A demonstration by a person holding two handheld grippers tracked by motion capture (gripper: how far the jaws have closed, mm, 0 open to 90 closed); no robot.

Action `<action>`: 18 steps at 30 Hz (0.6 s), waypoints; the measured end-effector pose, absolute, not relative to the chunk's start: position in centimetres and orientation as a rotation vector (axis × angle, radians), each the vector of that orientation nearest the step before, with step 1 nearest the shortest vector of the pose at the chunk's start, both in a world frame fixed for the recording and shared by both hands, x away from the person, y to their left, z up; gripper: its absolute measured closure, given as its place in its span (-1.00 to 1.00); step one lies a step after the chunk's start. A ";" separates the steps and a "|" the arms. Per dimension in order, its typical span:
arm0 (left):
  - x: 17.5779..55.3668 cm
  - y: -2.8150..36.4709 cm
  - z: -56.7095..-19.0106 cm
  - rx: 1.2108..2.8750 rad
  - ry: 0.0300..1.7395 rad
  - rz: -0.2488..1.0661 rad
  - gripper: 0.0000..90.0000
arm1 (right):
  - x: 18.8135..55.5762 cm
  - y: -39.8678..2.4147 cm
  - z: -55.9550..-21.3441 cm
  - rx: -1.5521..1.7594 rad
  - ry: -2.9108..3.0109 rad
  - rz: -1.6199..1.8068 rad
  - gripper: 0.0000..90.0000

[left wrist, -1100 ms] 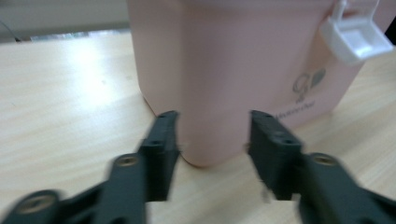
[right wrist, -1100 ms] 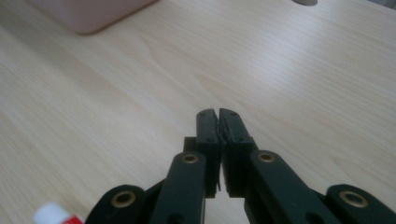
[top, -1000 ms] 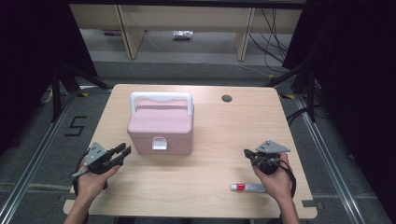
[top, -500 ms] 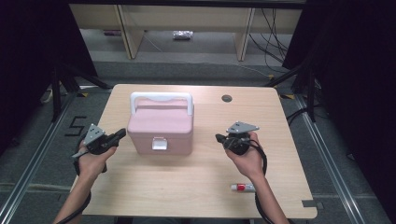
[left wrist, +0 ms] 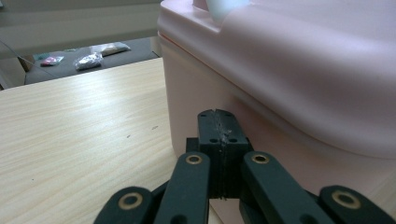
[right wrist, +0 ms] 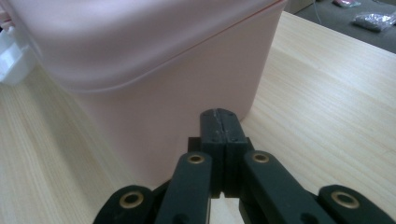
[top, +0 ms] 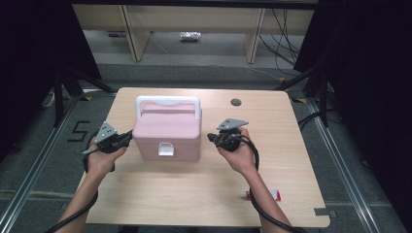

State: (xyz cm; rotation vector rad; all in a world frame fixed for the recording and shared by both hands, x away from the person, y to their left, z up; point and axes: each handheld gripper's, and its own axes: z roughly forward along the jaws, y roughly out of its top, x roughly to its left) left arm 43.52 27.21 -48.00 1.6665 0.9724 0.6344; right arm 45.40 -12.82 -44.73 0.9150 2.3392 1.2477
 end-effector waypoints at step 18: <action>44.1 22.9 -47.5 1.747 0.868 0.590 1.00 | 45.3 -15.5 -44.6 0.966 2.327 1.248 1.00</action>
